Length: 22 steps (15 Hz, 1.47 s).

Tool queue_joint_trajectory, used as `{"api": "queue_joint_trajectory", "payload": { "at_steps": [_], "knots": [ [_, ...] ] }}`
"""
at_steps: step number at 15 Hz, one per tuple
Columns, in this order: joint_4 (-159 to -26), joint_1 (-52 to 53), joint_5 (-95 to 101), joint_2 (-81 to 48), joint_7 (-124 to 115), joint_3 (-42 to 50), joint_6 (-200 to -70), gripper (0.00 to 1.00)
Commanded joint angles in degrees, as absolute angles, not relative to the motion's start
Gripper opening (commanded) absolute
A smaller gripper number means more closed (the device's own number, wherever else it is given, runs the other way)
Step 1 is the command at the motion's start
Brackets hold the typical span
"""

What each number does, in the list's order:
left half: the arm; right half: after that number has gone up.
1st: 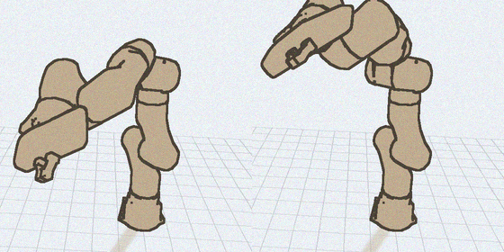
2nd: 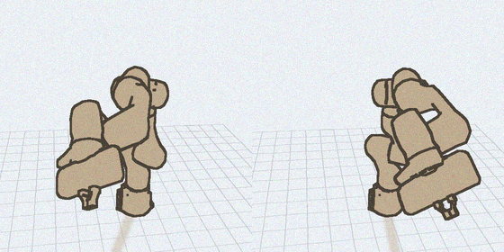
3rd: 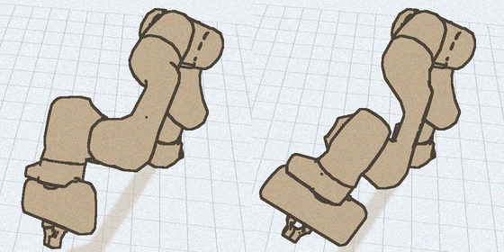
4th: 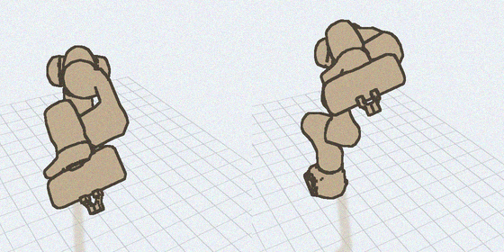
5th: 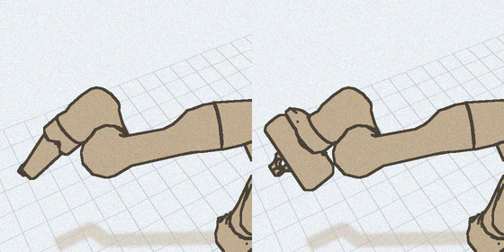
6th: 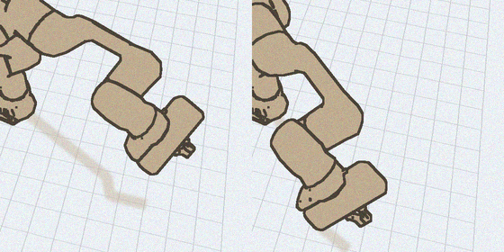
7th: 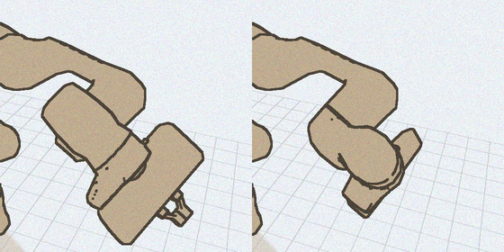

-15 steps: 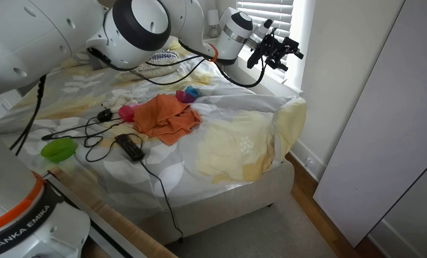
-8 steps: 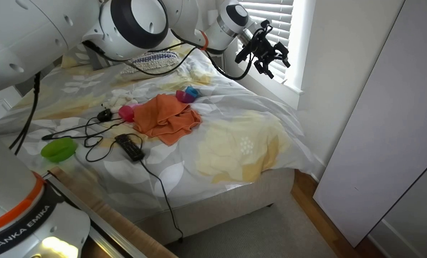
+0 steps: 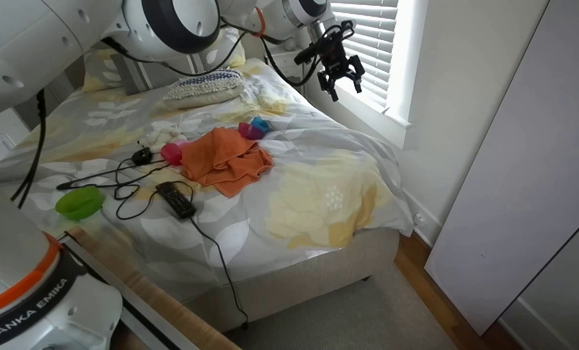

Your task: Spread the blanket over the corner of the bed

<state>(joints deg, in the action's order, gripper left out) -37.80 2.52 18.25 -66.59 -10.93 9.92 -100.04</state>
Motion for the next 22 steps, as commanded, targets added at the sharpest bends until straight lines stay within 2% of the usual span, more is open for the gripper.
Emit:
{"api": "queue_joint_trajectory", "payload": {
  "at_steps": [1,7,18,19,22],
  "knots": [
    [-43.3,2.3,12.8,-58.4,-7.4,4.5,-97.0,1.00],
    [-52.0,1.3,5.7,-45.8,-0.5,-3.2,-93.9,1.00],
    [-79.2,-6.1,-8.9,-23.8,23.4,-11.5,-91.3,1.00],
    [-70.1,-2.2,-6.7,-29.6,18.3,-8.2,-89.9,1.00],
    [-75.1,-3.7,-8.3,-26.0,22.5,-8.6,-89.9,1.00]
  ]
}}
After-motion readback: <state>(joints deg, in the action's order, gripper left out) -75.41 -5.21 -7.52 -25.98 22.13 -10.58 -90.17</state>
